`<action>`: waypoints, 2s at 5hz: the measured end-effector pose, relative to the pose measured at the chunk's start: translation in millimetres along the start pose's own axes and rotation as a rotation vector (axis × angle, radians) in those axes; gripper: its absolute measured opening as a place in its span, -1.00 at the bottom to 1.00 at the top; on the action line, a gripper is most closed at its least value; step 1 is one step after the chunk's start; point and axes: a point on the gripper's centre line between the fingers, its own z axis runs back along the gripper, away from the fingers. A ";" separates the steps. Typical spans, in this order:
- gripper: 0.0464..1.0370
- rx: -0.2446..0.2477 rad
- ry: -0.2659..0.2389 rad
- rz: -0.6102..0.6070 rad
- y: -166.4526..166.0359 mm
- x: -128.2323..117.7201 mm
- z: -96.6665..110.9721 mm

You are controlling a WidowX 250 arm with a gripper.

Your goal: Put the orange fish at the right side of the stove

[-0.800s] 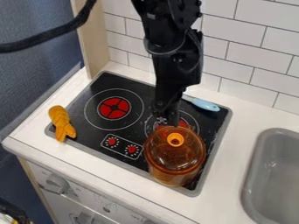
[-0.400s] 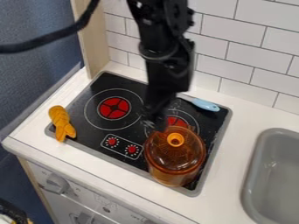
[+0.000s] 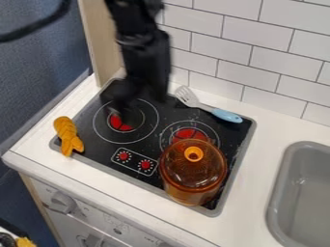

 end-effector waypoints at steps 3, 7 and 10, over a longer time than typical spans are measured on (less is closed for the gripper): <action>0.92 -0.117 0.030 -0.450 -24.0 -60.6 6.5; 0.92 -0.146 0.002 -0.381 -42.1 -100.0 -39.5; 0.92 -0.227 0.020 -0.352 -42.6 -118.4 -75.1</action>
